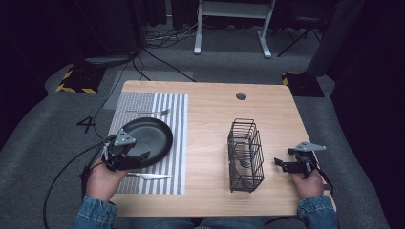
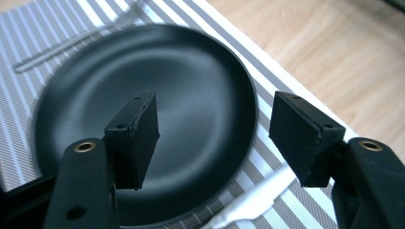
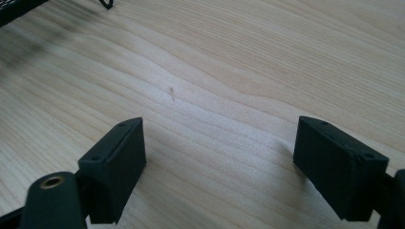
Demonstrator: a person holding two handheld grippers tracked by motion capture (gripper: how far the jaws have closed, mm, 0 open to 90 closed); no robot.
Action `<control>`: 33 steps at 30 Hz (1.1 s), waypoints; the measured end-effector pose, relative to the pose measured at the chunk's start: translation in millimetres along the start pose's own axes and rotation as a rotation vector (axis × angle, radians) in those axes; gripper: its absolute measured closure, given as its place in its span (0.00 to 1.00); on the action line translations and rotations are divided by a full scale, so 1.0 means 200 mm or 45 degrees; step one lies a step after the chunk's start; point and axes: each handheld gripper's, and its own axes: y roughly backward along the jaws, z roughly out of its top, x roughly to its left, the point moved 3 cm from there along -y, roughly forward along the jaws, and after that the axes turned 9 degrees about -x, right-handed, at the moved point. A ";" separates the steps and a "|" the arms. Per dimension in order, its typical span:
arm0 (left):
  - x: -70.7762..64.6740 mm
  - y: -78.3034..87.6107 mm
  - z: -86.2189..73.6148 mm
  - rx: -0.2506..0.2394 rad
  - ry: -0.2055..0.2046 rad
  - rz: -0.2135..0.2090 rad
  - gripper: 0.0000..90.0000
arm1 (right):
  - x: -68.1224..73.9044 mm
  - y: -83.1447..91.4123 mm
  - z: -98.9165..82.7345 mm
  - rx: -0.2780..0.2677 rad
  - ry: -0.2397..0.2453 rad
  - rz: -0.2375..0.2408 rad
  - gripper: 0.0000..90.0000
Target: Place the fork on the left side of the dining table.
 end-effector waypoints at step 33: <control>-0.40 -0.16 -0.38 0.006 0.057 -0.340 0.41 | 0.00 0.00 0.00 0.000 0.001 0.002 0.20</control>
